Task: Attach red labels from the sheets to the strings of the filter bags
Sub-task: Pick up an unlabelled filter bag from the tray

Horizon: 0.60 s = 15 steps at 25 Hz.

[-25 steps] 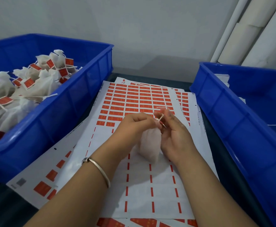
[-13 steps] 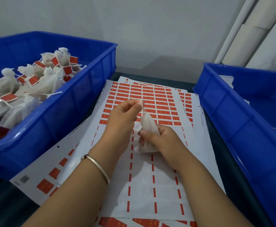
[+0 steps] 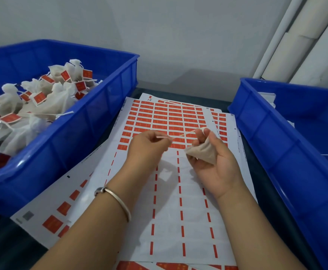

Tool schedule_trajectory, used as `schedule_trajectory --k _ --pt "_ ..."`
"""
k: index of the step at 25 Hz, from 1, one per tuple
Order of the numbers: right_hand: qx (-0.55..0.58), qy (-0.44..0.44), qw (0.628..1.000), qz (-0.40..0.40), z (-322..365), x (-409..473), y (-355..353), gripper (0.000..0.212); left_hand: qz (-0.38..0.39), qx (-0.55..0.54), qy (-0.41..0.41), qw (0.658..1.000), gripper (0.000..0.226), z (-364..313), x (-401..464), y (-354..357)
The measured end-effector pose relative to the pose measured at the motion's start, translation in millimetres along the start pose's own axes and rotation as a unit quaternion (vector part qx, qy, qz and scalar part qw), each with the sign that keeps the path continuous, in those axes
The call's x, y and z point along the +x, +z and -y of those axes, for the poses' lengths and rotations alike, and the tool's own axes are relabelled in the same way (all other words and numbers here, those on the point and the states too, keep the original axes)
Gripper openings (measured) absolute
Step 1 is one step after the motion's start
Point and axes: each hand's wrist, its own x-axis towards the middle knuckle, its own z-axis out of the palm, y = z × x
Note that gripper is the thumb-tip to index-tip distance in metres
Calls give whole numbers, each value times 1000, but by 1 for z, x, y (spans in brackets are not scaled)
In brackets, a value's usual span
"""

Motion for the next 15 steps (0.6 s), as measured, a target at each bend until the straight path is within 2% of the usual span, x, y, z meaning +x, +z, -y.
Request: schedule_trajectory --k 1,4,7,9,11,13,15 --pt "-21 -13 1000 -8 2 0 0 19 16 47 35 998 14 1 -3 3" --pt "-159 -53 986 -24 1 -1 -2 22 69 94 111 987 18 2 -11 6" --pt "-371 -98 921 -65 -5 -3 -3 19 113 114 202 966 16 1 -16 4" --pt "-439 -103 890 -66 -9 -4 -2 15 122 132 254 950 15 2 -17 4" --pt "-486 -92 869 -13 -11 -7 2 16 113 119 269 949 18 1 -16 2" --pt "-524 -74 846 69 -12 -11 3 36 120 97 266 951 21 0 -14 1" --pt "-538 -68 832 120 -13 -13 4 32 140 73 258 953 23 1 -13 0"
